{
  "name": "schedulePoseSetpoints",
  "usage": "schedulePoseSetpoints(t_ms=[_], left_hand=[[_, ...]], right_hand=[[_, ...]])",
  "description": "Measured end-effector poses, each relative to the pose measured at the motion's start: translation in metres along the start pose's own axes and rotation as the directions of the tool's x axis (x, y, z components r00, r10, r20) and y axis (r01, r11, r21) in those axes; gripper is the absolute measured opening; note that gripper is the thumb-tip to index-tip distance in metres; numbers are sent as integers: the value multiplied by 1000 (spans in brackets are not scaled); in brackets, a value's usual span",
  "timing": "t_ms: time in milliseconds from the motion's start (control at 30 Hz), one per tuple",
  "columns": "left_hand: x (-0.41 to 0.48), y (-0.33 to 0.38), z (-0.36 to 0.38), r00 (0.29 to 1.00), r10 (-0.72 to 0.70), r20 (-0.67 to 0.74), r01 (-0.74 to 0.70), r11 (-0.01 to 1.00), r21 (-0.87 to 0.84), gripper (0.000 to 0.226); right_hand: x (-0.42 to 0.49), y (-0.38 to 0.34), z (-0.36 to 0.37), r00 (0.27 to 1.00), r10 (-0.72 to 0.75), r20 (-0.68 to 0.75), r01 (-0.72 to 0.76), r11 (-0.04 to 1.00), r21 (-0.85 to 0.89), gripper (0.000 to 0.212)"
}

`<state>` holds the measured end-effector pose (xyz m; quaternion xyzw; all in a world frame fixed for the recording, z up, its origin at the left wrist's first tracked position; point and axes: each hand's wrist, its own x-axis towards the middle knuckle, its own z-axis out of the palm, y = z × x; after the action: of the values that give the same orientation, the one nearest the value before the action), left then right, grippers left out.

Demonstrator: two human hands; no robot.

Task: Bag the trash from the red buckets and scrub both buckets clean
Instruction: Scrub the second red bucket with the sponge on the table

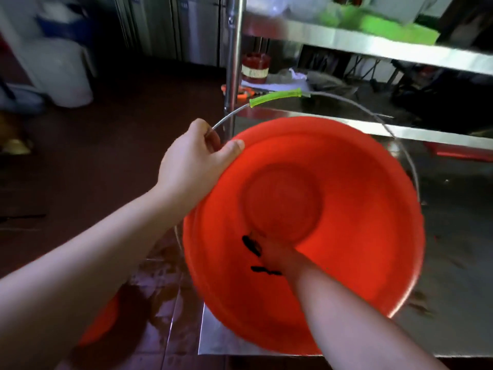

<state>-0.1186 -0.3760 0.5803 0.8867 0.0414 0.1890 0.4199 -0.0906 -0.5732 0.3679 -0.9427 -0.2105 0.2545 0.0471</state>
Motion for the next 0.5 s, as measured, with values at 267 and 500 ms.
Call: schedulePoseSetpoints(t_ms=[267,500], left_hand=[[14,29,4,971,171,165,-225,886,406,67],[39,19,16,931,261,257,-352,831,431,74]], right_hand=[[-16,-4,-46,978,153,-142,-133,981,139,42],[14,34,-73,594,565,-573,-424,825,374,84]])
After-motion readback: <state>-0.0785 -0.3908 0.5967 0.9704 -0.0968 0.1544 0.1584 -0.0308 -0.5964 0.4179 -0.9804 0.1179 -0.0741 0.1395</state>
